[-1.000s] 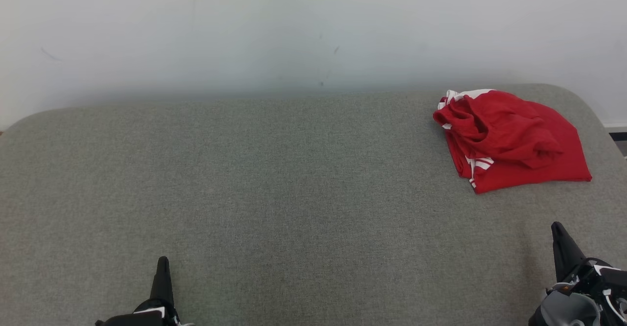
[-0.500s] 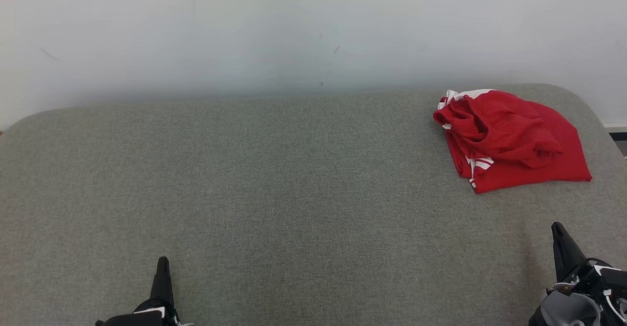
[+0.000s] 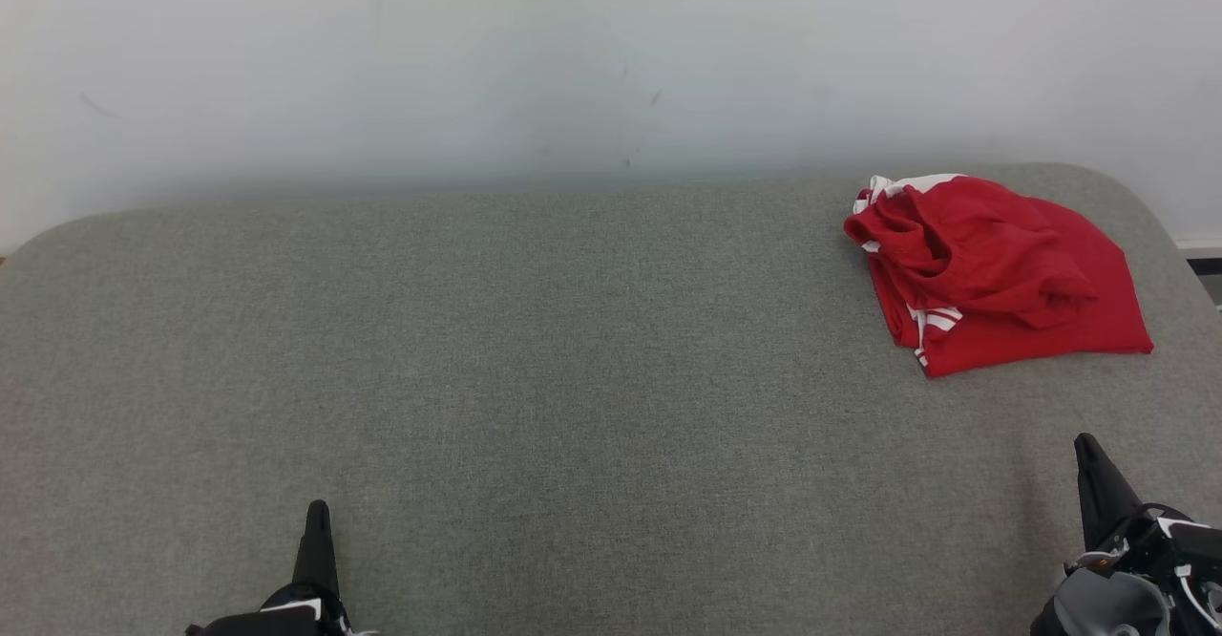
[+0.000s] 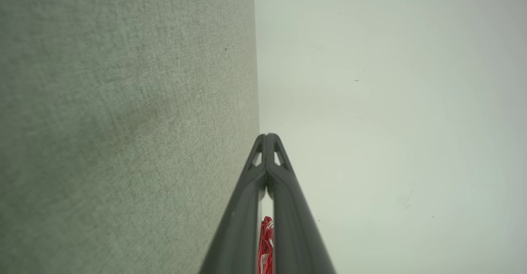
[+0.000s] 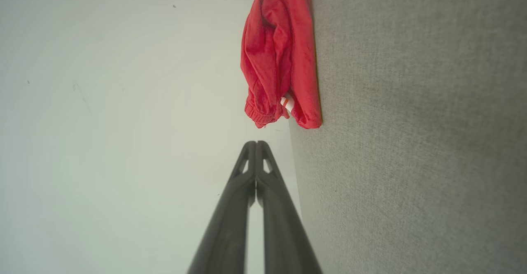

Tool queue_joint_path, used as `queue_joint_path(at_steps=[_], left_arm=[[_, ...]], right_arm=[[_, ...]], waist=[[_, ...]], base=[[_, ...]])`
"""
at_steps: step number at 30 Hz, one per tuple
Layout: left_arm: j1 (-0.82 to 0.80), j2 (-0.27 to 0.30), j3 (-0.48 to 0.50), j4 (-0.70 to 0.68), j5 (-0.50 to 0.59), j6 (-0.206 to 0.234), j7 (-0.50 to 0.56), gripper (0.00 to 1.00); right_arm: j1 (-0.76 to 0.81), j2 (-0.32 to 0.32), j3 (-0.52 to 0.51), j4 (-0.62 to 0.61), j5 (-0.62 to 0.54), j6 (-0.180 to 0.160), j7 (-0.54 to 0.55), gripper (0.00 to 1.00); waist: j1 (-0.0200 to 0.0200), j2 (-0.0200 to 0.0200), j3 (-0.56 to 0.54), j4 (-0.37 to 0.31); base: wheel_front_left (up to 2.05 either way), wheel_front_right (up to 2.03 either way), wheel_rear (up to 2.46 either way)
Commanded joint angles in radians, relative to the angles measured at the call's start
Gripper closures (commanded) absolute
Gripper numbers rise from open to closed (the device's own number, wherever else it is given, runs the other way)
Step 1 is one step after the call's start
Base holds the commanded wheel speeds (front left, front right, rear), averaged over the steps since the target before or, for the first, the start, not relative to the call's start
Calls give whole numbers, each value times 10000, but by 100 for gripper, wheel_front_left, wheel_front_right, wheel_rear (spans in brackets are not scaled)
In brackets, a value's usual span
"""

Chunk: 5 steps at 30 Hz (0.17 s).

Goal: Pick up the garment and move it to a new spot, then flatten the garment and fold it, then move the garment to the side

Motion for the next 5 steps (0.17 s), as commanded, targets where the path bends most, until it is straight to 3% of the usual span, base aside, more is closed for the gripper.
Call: queue_joint_path(at_steps=[1, 5], left_arm=[[-62, 12, 5, 24, -62, -26, 9, 100], [-62, 12, 5, 24, -62, -26, 9, 100]], right_arm=[[-65, 28, -17, 14, -2, 4, 22, 100], [-66, 30, -22, 14, -10, 4, 26, 100]], waist=[[0, 0, 0, 0], [0, 0, 0, 0]], base=[[0, 0, 0], [0, 0, 0]])
